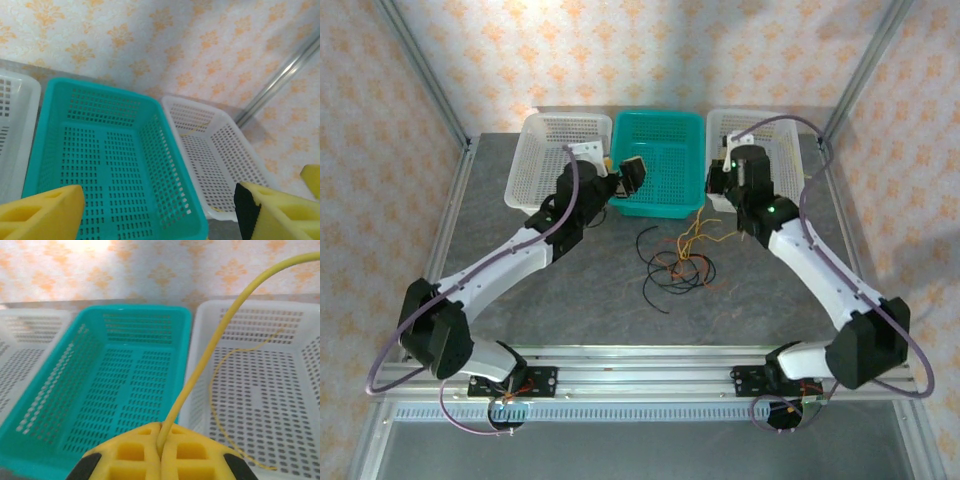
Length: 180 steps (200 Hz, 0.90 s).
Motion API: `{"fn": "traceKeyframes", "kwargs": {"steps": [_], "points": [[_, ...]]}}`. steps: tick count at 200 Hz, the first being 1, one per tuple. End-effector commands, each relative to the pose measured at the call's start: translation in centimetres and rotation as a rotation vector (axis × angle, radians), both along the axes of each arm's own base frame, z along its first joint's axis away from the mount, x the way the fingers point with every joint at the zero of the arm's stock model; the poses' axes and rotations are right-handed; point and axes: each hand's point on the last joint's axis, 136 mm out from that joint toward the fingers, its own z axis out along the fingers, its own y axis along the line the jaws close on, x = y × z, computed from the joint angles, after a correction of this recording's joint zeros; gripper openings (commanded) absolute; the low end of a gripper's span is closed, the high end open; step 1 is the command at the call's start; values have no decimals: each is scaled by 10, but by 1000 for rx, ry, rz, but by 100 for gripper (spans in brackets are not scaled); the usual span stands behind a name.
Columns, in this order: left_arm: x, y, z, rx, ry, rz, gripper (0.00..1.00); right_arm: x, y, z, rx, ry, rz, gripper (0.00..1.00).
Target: Untangle the cables
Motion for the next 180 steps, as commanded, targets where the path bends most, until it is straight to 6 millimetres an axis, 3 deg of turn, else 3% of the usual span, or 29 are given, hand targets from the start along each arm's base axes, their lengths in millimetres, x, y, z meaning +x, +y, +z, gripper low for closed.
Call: {"fn": "traceKeyframes", "kwargs": {"steps": [1,38,66,111,115,130,154,180], "points": [[22,-6,17,-48,-51,36,78,22,-22,6,2,17,-97,0],[50,-38,10,-58,-34,-24,78,64,-43,0,-50,30,-179,0],[63,-67,-3,-50,-5,-78,78,96,-58,-18,-123,92,-228,0],[71,-103,-21,-77,28,-101,78,145,-75,-61,-210,183,-245,0],[75,-109,-36,-69,51,-103,78,149,-76,-66,-213,193,-245,0],[75,-124,-46,-74,69,-123,77,162,-80,-82,-222,230,-249,0],[72,-144,-56,-57,88,-150,77,181,-76,-110,-225,295,-222,0],[70,-150,-69,-42,109,-146,77,190,-70,-139,-230,357,-194,0]]}}
